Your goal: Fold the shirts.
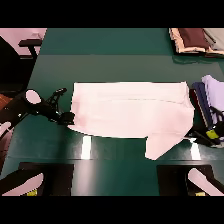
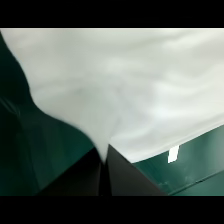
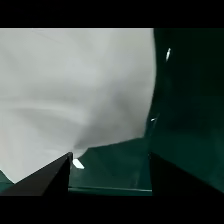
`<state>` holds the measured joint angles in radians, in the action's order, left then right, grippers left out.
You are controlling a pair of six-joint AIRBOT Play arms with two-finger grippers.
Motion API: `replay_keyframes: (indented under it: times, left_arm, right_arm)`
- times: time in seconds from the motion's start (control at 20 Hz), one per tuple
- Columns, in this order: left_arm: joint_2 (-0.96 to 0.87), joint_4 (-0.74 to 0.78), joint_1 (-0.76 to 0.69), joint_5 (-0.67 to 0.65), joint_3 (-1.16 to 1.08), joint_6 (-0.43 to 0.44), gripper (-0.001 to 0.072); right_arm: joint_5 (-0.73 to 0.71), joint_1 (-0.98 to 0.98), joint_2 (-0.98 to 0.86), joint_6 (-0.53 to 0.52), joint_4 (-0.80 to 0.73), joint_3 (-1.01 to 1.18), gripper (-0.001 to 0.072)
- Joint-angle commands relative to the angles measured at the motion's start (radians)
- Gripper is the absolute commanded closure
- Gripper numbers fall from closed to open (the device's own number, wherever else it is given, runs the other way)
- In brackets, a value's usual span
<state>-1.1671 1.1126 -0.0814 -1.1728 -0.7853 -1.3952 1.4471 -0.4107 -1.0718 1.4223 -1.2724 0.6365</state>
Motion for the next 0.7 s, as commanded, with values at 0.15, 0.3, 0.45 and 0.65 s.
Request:
replay_keyframes:
  times: [0.15,0.3,0.45,0.65]
  left_arm:
    - [0.001,-0.002,0.000,-0.005,-0.008,0.001,0.0683]
    - [0.014,0.026,0.000,-0.071,-0.008,0.012,0.0684]
    - [0.143,0.157,0.000,-0.131,-0.008,-0.039,0.0685]
    - [0.340,0.267,0.000,-0.313,-0.008,-0.074,0.0683]
  right_arm:
    - [-0.147,0.064,-0.073,-0.010,0.123,-0.031,0.0356]
    - [-0.123,0.122,-0.045,-0.034,0.117,0.002,0.0692]
    - [-0.004,0.164,0.075,-0.034,0.027,0.036,0.0693]
    - [0.182,0.235,0.271,0.000,-0.092,0.111,0.0693]
